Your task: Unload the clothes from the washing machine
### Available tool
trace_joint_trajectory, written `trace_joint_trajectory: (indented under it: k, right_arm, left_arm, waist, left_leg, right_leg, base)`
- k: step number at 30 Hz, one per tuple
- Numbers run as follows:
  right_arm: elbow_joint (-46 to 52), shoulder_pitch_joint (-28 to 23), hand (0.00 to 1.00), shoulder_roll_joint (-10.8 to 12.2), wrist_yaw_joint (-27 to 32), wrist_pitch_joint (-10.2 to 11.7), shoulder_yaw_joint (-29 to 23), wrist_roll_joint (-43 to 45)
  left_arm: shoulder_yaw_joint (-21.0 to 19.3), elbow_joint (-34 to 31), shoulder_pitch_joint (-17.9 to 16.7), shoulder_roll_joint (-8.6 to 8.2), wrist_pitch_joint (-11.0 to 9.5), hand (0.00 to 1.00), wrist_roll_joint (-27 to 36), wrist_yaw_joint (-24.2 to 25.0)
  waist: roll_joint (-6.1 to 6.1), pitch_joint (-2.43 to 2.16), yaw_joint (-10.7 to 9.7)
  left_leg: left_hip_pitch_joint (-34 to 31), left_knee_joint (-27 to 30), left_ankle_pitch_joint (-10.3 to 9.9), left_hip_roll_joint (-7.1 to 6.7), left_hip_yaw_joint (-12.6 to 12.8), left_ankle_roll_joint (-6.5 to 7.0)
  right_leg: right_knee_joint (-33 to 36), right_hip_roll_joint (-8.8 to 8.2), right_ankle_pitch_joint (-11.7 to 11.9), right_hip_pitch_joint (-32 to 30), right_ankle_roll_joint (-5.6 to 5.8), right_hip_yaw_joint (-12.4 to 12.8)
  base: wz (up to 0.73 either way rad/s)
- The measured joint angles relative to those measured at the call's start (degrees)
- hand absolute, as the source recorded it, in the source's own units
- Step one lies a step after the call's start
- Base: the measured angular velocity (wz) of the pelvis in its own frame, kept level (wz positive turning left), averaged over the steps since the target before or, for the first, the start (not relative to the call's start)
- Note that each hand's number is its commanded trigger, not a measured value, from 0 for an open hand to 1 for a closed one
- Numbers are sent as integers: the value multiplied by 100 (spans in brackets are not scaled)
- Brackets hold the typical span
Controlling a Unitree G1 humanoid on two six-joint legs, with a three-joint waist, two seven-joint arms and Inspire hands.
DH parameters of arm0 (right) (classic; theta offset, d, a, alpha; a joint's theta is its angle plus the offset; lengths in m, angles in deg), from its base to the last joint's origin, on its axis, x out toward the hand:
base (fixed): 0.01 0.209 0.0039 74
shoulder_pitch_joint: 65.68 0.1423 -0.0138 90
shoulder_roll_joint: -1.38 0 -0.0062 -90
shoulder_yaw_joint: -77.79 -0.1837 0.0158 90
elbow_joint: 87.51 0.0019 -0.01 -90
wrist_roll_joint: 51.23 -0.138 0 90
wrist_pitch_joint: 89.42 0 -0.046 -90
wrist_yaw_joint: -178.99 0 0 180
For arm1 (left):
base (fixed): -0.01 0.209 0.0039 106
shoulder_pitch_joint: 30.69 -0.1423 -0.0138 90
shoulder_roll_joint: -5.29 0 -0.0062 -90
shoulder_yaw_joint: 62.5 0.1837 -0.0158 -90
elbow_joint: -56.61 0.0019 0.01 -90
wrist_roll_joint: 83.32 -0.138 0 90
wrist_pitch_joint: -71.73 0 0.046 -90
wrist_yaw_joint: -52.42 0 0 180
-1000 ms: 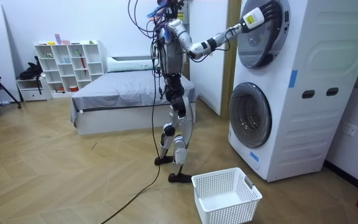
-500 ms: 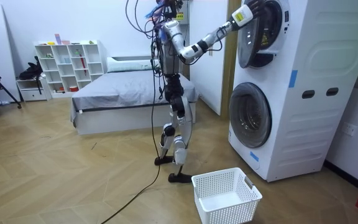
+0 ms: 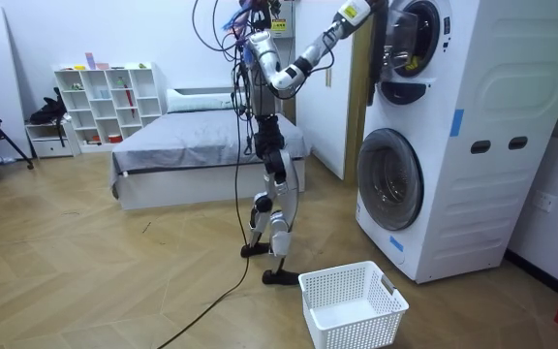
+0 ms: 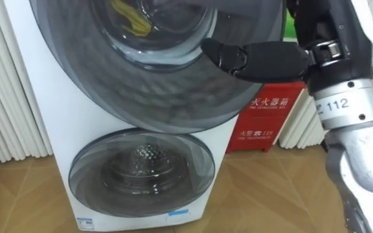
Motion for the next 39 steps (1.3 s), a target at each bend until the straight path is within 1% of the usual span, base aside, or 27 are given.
trace_joint_trajectory:
  k: [3, 5, 6, 9, 11, 15, 21, 23, 25, 27, 30, 31, 32, 33, 35, 36, 37, 38, 39]
  right_arm:
    - [248, -89, 0, 22, -173, 120, -117, 0]
    - [319, -129, 0, 70, -377, 263, -193, -13]
    - [319, -142, 0, 81, -426, 299, -215, -51]
    - [321, -228, 0, 120, -606, 384, -317, -341]
    - [321, -379, 0, 153, -695, 476, -387, -681]
    - [319, -467, 0, 153, -730, 494, -398, -1089]
    - [307, -459, 0, 154, -829, 574, -398, -1121]
    - [241, -460, 0, 155, -824, 691, -393, -1119]
    - [126, -452, 0, 163, -802, 791, -383, -1140]
    - [18, -392, 0, 223, -782, 803, -373, -1189]
    - [-93, -362, 0, 399, -689, 816, -352, -1233]
    - [-147, -344, 0, 493, -653, 841, -350, -1380]
    - [-155, -335, 0, 589, -608, 848, -347, -1521]
    - [-159, -336, 0, 629, -589, 863, -343, -1619]
    - [-173, -336, 0, 807, -589, 931, -319, -2091]
    - [-173, -336, 0, 853, -594, 952, -308, -2193]
    - [-196, -336, 0, 954, -595, 1035, -242, -2365]
    - [-199, -338, 0, 1115, -595, 1129, -160, -2427]
    - [-199, -343, 0, 1204, -597, 1176, -124, -2446]
  left_arm:
    - [-13, -3, -4, -3, 1, 0, -75, 1]
    - [-12, -3, -4, -11, 3, 0, -104, 16]
    - [-14, -3, -5, -14, 4, 0, -104, 21]
    - [-56, -19, -3, -26, 10, 0, -108, 45]
    - [-111, -27, -31, -61, 23, 0, -110, 44]
    - [-125, -94, -76, -76, 25, 0, -115, 37]
    - [-128, -121, -50, -152, 25, 0, -297, 69]
    - [-123, -116, -34, -168, 25, 0, -351, 115]
    - [-125, -115, -1, -164, 25, 0, -372, 109]
    - [-124, -116, 3, -163, 31, 0, -373, 107]
    - [-123, -117, 54, -155, 39, 0, -367, 99]
    - [-118, -113, 45, -153, 42, 0, -364, 98]
    - [-109, -109, 43, -151, 42, 0, -366, 98]
    - [-109, -104, 37, -150, 42, 0, -366, 98]
    - [-106, -103, 2, -153, 45, 0, -365, 97]
    - [-97, -104, 4, -156, 45, 0, -365, 92]
    - [-83, -105, 33, -164, 46, 0, -335, 71]
    - [-14, -104, 42, -171, 46, 0, -320, 6]
    - [34, -104, 43, -173, 46, 0, -320, -22]
  waist:
    - [8, -6, 0]
    - [30, -17, -2]
    - [36, -21, -5]
    - [58, -35, 9]
    - [88, -46, 20]
    - [120, -39, 28]
    - [207, -28, 66]
    - [236, -8, 134]
    - [235, -6, 198]
    - [227, -1, 222]
    - [213, 12, 316]
    - [208, 13, 349]
    - [205, 14, 349]
    - [201, 18, 350]
    - [207, 21, 353]
    - [209, 22, 352]
    - [224, 24, 354]
    - [234, 22, 353]
    - [238, 20, 354]
  left_leg:
    - [-26, 1, -2, 11, -16, -4]
    - [-31, 4, -2, 12, -23, -4]
    - [-31, 5, -2, 12, -26, -4]
    - [-31, 4, -2, 12, -29, -4]
    - [-31, -2, -4, 12, -39, -4]
    - [-31, -11, -6, 11, -43, -7]
    - [-35, -29, -7, 9, -45, -9]
    - [-8, -18, -6, 9, -45, -7]
    - [-5, -13, -5, 9, -47, -7]
    - [-3, -6, -5, 8, -46, -7]
    - [-5, 1, -5, 8, -48, -7]
    - [-10, -24, -5, 8, -51, -8]
    - [-21, -30, -6, 6, -87, -8]
    - [-28, -30, -6, 6, -111, -8]
    - [-57, -28, -6, 8, -187, -8]
    - [-63, -26, -6, 9, -203, -8]
    - [-67, -24, -5, 10, -226, -9]
    - [-66, -16, -4, 12, -226, -10]
    - [-65, -1, -4, 13, -226, -11]
  right_leg:
    - [0, 9, 6, -18, -8, -10]
    - [3, 8, 7, -19, -10, -16]
    - [2, 8, 7, -18, -9, -17]
    - [2, 7, 8, -15, -9, -17]
    - [-1, 8, 8, -9, -8, -18]
    - [-2, 9, 9, -10, -8, -15]
    - [-9, 10, 8, -12, -8, -19]
    - [-8, 12, 8, 16, -8, -20]
    - [-9, 12, 8, 18, -8, -21]
    - [-12, 10, 7, 21, -7, -17]
    - [-11, 10, 7, 19, -7, -14]
    - [-9, 8, 7, 20, -7, -22]
    - [-12, 3, 7, 20, -7, -51]
    - [-16, 1, 7, 20, -7, -69]
    - [-31, 1, 6, 19, -15, -133]
    - [-35, 0, 6, 19, -17, -142]
    - [-42, 4, 6, 20, -19, -138]
    - [-51, 8, 9, 19, -24, -134]
    - [-56, 9, 11, 19, -28, -133]
  base:
    - [0]
    - [0]
    - [0]
    - [0]
    - [0]
    - [0]
    - [0]
    - [0]
    - [0]
    - [0]
    - [0]
    - [5]
    - [8]
    - [10]
    - [8]
    - [5]
    - [0]
    - [0]
    - [-4]
